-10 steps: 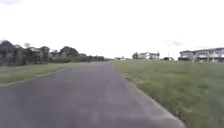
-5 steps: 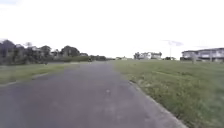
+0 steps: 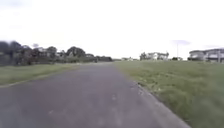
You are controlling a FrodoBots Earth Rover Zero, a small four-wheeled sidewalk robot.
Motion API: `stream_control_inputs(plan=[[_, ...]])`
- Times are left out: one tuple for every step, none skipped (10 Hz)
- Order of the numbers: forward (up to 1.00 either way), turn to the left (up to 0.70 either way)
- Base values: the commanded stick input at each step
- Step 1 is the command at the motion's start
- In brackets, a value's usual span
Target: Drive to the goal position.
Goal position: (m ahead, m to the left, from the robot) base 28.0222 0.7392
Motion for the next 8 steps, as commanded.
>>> stream_control_inputs(plan=[[0.70,0.00],[0.70,0.00],[0.70,0.00],[0.70,0.00],[0.70,0.00],[0.70,0.00],[0.70,0.00],[0.70,0.00]])
